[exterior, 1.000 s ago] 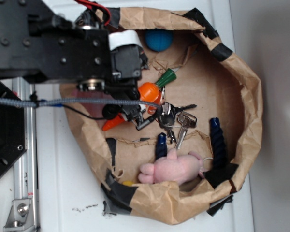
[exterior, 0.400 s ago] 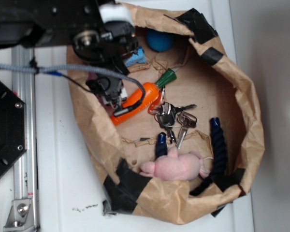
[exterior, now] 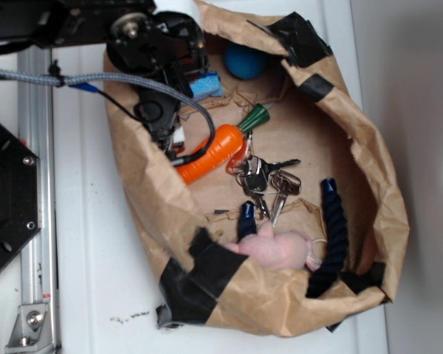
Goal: Grab the blue sponge.
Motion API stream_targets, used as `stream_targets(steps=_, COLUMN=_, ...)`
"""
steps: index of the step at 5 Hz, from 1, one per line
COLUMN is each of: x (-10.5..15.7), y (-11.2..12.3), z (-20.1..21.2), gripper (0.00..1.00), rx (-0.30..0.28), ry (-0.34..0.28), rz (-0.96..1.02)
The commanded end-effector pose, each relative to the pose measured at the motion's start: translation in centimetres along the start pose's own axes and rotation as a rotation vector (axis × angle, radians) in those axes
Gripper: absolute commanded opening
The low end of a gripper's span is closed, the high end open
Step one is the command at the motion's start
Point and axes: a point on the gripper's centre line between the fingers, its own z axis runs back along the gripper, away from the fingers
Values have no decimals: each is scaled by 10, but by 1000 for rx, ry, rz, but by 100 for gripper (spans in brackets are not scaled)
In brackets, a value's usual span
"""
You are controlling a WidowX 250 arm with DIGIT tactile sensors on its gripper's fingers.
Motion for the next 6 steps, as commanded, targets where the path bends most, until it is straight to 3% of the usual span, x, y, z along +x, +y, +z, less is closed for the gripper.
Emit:
stream_targets(steps=1, x=21, y=15, z=-11, gripper=100, rx=74, ry=41, rz=-56)
stream_targets(steps=2, x=22, y=17, z=-12, gripper=100, rx=81, ry=36, rz=-52)
stream_targets(steps=3, x=25, y=21, z=-13, gripper=100, rx=124, ry=30, rz=-79)
stream_targets(steps=5, x=25, y=45, z=-24, gripper=100, rx=80, ry=53, rz=-81)
stream_targets(steps=6, x=23, y=46, z=-22, gripper=0, rx=76, ry=28, rz=-90)
